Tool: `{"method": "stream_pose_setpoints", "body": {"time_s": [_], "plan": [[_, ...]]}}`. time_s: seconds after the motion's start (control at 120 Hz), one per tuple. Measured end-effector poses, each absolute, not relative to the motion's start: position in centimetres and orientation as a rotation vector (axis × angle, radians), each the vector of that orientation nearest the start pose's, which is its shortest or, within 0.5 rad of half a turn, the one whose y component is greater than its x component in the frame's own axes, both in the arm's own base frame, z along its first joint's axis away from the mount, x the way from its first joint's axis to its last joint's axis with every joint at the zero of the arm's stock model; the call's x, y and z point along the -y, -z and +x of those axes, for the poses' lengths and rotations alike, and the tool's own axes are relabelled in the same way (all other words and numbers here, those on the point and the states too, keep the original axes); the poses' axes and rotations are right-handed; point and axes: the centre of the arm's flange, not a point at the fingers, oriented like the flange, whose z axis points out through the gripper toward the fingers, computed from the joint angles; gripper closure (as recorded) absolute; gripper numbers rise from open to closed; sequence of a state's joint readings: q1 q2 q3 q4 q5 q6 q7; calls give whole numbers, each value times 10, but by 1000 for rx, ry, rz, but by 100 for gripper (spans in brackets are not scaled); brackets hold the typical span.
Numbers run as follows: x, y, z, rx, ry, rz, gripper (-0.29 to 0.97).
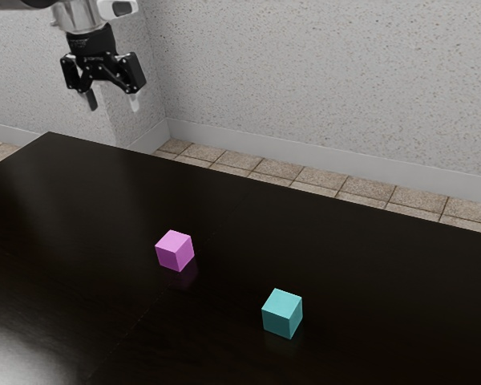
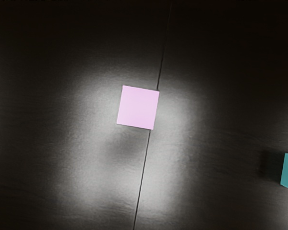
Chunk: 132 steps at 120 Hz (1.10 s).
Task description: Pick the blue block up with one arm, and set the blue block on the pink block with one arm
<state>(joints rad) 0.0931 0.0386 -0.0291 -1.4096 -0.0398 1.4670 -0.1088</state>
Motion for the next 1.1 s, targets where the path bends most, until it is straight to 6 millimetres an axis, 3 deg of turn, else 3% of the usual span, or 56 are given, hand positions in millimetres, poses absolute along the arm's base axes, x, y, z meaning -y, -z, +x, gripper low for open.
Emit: {"method": "stream_pose_setpoints", "body": {"time_s": [0.183,0.2,0.242,0.267,0.3,0.342,0.408,0.475,0.617,0.675,0.733,0.792,0.85,0.958,1.017,1.1], "plan": [[-42,-672,557,275,24,-3178,0],[-43,-682,555,273,52,-3177,0],[-41,-741,543,261,224,-3171,0],[-37,-764,536,248,287,-3167,0],[-27,-779,531,223,323,-3166,0],[-1,-783,533,159,333,-3169,0],[75,-763,548,-28,283,-3171,0],[147,-751,543,-189,255,-3168,0],[235,-735,520,-366,231,-3164,0],[268,-713,511,-432,182,-3148,0],[281,-685,511,-436,119,-3131,0],[288,-636,514,-418,25,-3102,0],[286,-594,516,-383,-50,-3079,0],[275,-538,516,-307,-126,-3053,0],[272,-519,517,-281,-126,-3054,0],[281,-511,512,-282,-99,-3063,0]]}}
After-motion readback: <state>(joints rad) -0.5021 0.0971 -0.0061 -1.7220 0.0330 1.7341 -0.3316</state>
